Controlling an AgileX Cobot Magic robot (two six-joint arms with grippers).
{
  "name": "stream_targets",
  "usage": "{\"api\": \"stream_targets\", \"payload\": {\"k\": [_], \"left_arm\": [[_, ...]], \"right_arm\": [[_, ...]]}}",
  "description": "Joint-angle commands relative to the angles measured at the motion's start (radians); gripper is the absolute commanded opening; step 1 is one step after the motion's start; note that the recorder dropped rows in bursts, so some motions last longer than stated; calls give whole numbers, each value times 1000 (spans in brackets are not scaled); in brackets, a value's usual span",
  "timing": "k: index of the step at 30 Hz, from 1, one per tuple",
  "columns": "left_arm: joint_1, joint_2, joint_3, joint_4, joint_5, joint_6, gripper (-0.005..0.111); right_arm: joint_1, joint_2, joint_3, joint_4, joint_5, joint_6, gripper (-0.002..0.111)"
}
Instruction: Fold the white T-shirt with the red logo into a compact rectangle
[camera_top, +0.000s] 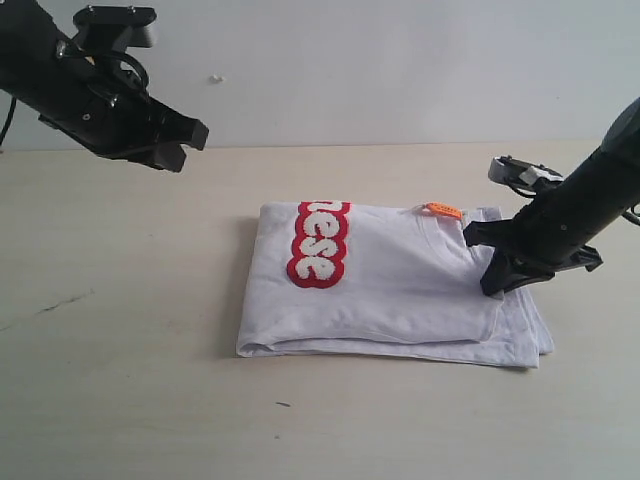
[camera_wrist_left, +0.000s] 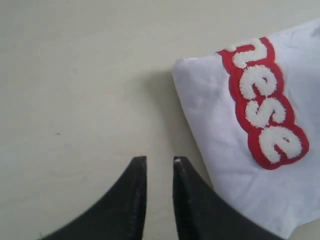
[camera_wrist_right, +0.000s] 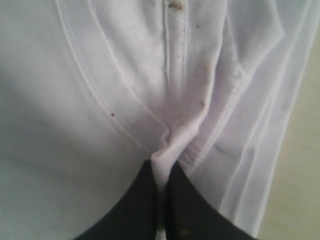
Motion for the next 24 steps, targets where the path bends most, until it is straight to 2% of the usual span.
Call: {"api": "stream_targets", "payload": {"k": [1,7,10,14,18,20,22,24], "left_arm": [[2,-12,2,-11,0,6,21],[2,-12,2,-20,4,6,21],[2,-12,5,-36,9,19,21],[2,-12,24,-46,9,33,21],[2,-12,41,-46,9,33,21],[2,-12,67,-81,-9,47,21],[0,-8,101,-193,-35,150,21],[0,3,107,-337,-22,305,17]], "right_arm": [[-2,-47,-14,-2,16,-14,0],[-2,-123,-14,-13,5,-29,0],[-2,-134,-14,-73,8,14,5],[-2,-134,-12,-256,6,180,23],[-2,-134,-12,-337,-1,268,40],[-2,-134,-12,-307,-5,268,40],[0,-134,-12,-210,-3,228,37],[34,-134,-11,-139,2,143,21]]}}
